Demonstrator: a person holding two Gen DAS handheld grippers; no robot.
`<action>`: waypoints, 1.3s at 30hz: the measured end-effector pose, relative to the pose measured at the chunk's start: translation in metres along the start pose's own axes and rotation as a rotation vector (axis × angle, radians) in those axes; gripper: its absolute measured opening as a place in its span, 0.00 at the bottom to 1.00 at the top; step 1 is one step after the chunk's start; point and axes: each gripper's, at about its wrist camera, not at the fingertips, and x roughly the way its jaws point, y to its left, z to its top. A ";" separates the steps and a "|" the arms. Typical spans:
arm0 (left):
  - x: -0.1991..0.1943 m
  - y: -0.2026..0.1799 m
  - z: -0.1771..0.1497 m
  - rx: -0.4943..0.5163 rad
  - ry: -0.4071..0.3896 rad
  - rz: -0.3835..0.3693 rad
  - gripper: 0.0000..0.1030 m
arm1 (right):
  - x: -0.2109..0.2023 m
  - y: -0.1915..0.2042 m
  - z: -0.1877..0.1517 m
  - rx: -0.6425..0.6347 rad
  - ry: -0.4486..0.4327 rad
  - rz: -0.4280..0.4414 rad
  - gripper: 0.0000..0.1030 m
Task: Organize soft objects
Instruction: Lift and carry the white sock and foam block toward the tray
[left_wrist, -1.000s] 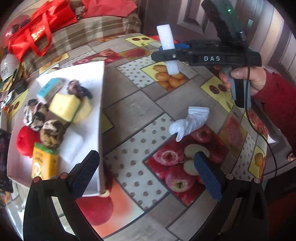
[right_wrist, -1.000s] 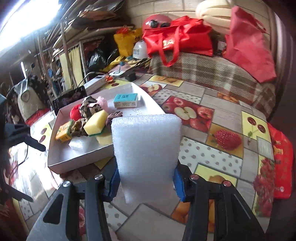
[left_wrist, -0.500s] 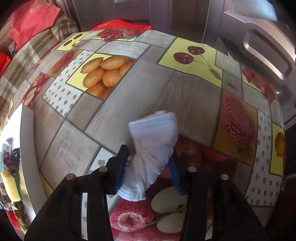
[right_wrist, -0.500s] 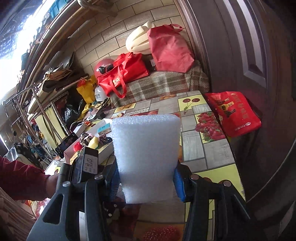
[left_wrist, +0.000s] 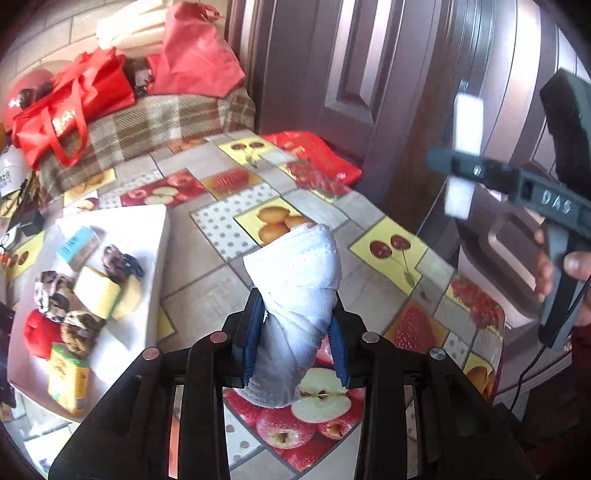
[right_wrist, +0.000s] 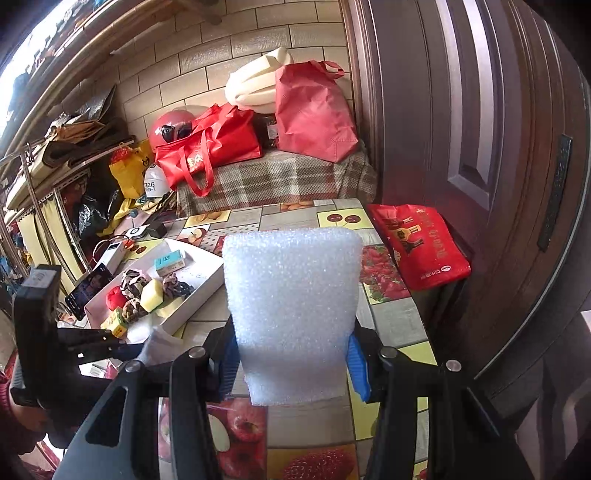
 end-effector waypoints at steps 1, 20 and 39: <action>-0.013 0.005 0.003 -0.011 -0.029 0.011 0.31 | -0.002 0.006 0.002 -0.010 -0.008 0.002 0.48; -0.193 0.082 -0.004 -0.098 -0.339 0.184 0.31 | -0.026 0.121 0.044 -0.153 -0.147 0.047 0.48; -0.270 0.107 0.013 -0.045 -0.456 0.367 0.31 | -0.041 0.177 0.070 -0.245 -0.241 0.088 0.48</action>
